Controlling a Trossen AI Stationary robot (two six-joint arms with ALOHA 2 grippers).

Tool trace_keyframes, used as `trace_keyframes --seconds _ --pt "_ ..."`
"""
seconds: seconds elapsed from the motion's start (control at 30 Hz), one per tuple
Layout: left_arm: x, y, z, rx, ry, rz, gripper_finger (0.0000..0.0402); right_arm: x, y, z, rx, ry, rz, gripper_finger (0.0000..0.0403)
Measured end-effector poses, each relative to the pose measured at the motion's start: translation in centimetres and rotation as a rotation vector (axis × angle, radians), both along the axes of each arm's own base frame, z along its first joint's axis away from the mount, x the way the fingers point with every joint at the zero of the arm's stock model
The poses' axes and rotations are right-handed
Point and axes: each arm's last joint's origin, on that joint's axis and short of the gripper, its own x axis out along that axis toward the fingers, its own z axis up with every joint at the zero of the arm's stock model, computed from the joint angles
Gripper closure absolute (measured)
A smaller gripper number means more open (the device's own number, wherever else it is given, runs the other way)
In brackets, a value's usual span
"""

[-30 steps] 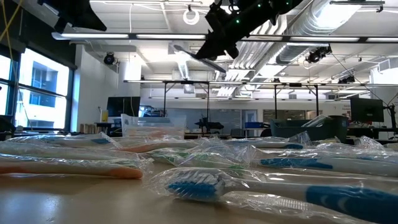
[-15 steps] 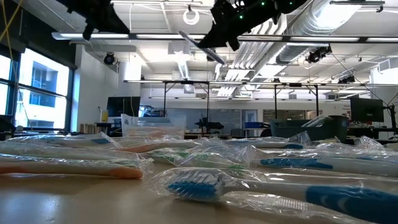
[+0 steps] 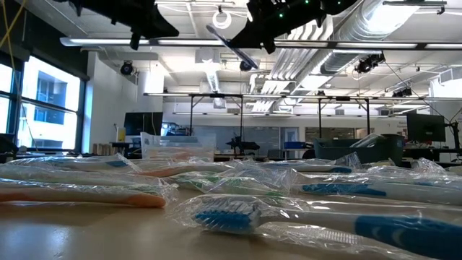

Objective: Pick & Place Toothbrushes
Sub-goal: Put the blue toothbrush into the gray bin

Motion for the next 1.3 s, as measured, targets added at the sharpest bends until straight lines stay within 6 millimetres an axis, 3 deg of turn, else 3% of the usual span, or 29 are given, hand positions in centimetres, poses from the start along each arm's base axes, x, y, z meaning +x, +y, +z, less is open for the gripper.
trace_keyframes --seconds 0.3,1.03,1.17,1.3 --pt "1.4 0.8 -0.2 0.061 -0.014 -0.053 0.0402 0.0 0.0 0.2 -0.013 -0.016 0.001 0.0399" --pt "1.4 1.0 0.7 0.129 -0.084 0.039 0.04 0.2 -0.1 1.1 -0.057 -0.099 0.003 0.0399" --pt "1.4 1.0 0.7 0.079 -0.12 0.037 0.0374 0.2 -0.1 1.2 -0.071 -0.108 0.005 0.0399" --pt "1.4 1.1 0.8 0.053 -0.139 0.038 0.032 0.2 -0.1 1.4 -0.093 -0.124 0.007 0.0399"
